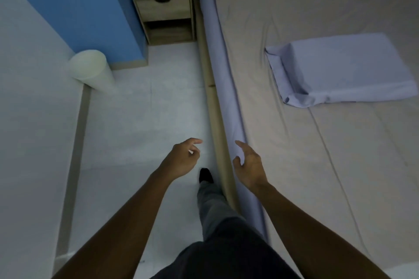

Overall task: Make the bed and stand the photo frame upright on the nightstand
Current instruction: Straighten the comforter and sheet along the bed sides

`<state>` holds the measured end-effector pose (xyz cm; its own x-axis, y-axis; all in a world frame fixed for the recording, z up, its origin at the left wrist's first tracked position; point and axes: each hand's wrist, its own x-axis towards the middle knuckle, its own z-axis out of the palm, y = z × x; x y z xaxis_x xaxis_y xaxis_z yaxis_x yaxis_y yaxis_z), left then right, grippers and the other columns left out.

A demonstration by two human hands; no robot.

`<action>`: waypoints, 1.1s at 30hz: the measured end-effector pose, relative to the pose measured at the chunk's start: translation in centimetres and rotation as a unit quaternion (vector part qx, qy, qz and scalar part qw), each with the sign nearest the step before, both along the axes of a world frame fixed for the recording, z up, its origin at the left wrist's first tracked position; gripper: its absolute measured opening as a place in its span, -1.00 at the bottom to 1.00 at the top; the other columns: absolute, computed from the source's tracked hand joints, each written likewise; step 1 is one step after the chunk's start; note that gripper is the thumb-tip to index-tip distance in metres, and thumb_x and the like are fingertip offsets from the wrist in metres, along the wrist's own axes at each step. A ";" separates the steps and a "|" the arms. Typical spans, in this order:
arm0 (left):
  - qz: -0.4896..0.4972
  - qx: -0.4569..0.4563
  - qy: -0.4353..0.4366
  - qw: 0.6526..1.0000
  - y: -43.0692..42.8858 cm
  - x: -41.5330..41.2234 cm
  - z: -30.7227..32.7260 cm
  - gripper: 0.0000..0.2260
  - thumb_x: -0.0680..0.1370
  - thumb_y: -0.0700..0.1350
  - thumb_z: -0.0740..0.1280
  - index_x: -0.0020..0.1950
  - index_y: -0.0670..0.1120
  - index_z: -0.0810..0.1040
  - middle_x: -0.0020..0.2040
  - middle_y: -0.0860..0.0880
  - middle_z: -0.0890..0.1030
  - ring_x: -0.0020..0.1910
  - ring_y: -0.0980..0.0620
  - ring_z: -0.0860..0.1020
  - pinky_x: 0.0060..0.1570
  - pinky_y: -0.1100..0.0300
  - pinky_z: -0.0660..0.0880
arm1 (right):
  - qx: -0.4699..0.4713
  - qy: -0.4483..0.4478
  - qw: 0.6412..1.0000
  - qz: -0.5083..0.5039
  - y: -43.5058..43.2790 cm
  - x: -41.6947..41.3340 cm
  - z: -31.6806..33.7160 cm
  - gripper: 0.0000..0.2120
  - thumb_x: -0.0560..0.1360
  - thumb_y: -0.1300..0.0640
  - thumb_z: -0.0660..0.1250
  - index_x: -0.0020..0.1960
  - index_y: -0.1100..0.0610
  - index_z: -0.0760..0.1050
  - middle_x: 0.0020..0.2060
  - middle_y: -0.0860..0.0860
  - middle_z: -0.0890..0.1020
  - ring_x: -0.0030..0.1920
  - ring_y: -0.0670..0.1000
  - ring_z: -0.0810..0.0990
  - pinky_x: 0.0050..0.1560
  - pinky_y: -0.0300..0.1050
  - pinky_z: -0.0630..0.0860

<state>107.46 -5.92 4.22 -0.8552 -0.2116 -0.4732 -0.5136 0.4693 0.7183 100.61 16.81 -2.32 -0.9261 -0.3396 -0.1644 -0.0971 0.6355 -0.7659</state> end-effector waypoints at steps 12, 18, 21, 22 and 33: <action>0.066 0.017 0.035 0.997 -13.2 -23.9 4.7 -0.72 0.63 -0.11 0.25 0.34 0.07 0.52 0.09 0.08 0.64 0.04 0.07 0.60 -0.02 0.26 0.50 | -0.062 0.032 0.997 -0.030 -14.8 -24.2 3.4 -0.67 0.50 0.26 0.22 0.21 0.24 0.60 0.08 0.12 0.69 0.06 0.12 0.67 0.16 0.05 0.59; 0.074 0.032 0.042 0.996 -20.0 -34.8 3.5 -0.74 0.63 -0.16 0.28 0.29 0.04 0.56 0.16 0.05 0.61 0.12 0.12 0.57 -0.06 0.51 0.39 | -0.134 0.017 0.989 -0.056 -20.6 -35.3 4.3 -0.76 0.51 0.35 0.34 0.10 0.16 0.67 0.00 -0.01 0.72 0.00 -0.07 0.69 0.10 -0.23 0.58; 0.075 0.044 0.060 0.994 -23.7 -42.4 3.1 -0.74 0.63 -0.16 0.27 0.29 0.01 0.56 0.16 0.04 0.62 0.10 0.15 0.56 -0.04 0.49 0.41 | -0.162 0.002 0.985 -0.060 -23.8 -41.5 4.4 -0.76 0.53 0.37 0.34 0.07 0.11 0.66 -0.06 -0.06 0.71 -0.08 -0.17 0.69 0.02 -0.32 0.57; 0.068 0.051 0.062 0.994 -24.9 -44.7 3.2 -0.75 0.63 -0.16 0.27 0.30 0.01 0.56 0.15 0.04 0.62 0.10 0.15 0.57 -0.01 0.47 0.42 | -0.170 -0.004 0.984 -0.059 -24.9 -43.5 4.4 -0.76 0.54 0.38 0.33 0.06 0.12 0.65 -0.08 -0.04 0.72 -0.11 -0.16 0.70 -0.01 -0.30 0.59; 0.016 0.074 0.028 0.997 -39.5 -66.7 3.3 -0.77 0.63 -0.09 0.26 0.25 0.12 0.56 0.10 0.11 0.65 0.10 0.06 0.61 0.15 0.12 0.55 | -0.122 -0.023 0.988 -0.086 -37.3 -63.7 4.1 -0.78 0.54 0.32 0.34 0.04 0.06 0.66 -0.08 -0.03 0.72 -0.11 0.05 0.72 -0.07 -0.05 0.66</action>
<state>40.79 -45.45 7.53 -0.8751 -0.1696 -0.4533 -0.4837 0.3401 0.8065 36.94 -20.47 1.82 -0.9670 -0.2125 -0.1407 0.0353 0.4350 -0.8997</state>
